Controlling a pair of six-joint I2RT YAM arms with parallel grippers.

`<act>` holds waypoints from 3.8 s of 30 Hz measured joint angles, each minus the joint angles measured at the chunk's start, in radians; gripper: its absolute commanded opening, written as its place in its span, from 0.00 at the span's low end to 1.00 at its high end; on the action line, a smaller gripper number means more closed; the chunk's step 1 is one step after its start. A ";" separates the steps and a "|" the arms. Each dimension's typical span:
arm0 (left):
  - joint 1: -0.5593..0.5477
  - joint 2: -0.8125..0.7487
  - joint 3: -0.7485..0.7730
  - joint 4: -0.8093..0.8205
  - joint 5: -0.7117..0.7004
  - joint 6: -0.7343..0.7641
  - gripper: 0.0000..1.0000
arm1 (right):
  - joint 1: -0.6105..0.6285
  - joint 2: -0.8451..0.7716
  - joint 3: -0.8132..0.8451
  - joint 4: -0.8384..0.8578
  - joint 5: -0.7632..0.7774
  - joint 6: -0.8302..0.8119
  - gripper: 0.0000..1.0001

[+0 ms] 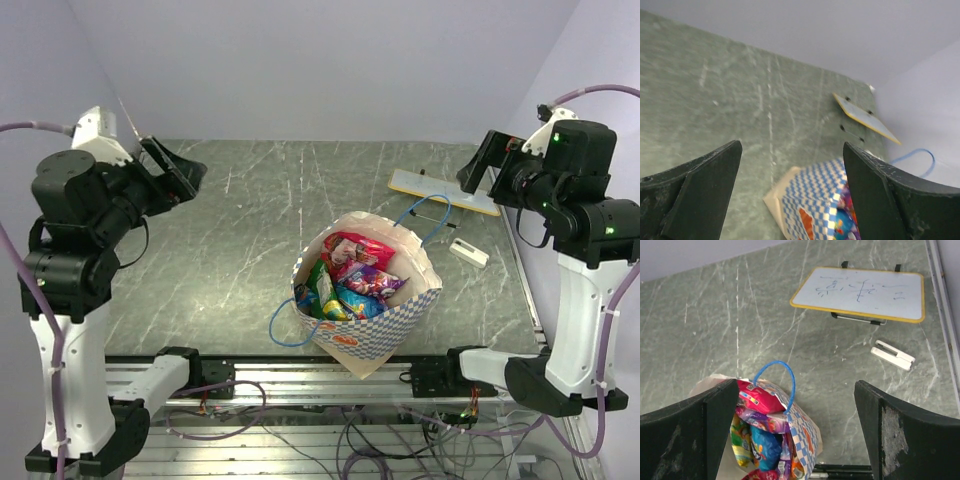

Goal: Take the snacks out of the paper bag
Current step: Adjust the paper bag at the center of the board.

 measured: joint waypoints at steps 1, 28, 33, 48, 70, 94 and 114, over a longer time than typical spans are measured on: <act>-0.001 -0.003 -0.025 0.007 0.032 -0.016 0.93 | -0.002 0.002 -0.003 -0.007 -0.010 -0.011 1.00; -0.179 -0.100 -0.423 -0.124 0.491 -0.151 0.95 | -0.013 -0.006 -0.460 0.159 -0.438 -0.081 0.82; -0.412 -0.042 -0.430 -0.122 0.372 -0.192 0.97 | -0.013 -0.002 -0.465 0.171 -0.438 -0.081 0.80; -1.005 0.068 -0.424 -0.087 0.081 -0.438 0.69 | -0.013 -0.001 -0.499 0.194 -0.444 -0.085 0.30; -1.022 0.409 -0.057 -0.098 -0.142 -0.406 0.07 | -0.013 -0.014 -0.430 0.238 -0.249 -0.008 0.00; -0.697 0.562 0.007 -0.043 0.030 -0.206 0.45 | -0.013 0.011 -0.216 0.217 -0.269 -0.061 0.00; -0.781 0.511 0.294 -0.113 -0.075 -0.124 0.86 | -0.015 -0.057 -0.351 0.423 -0.580 0.022 0.00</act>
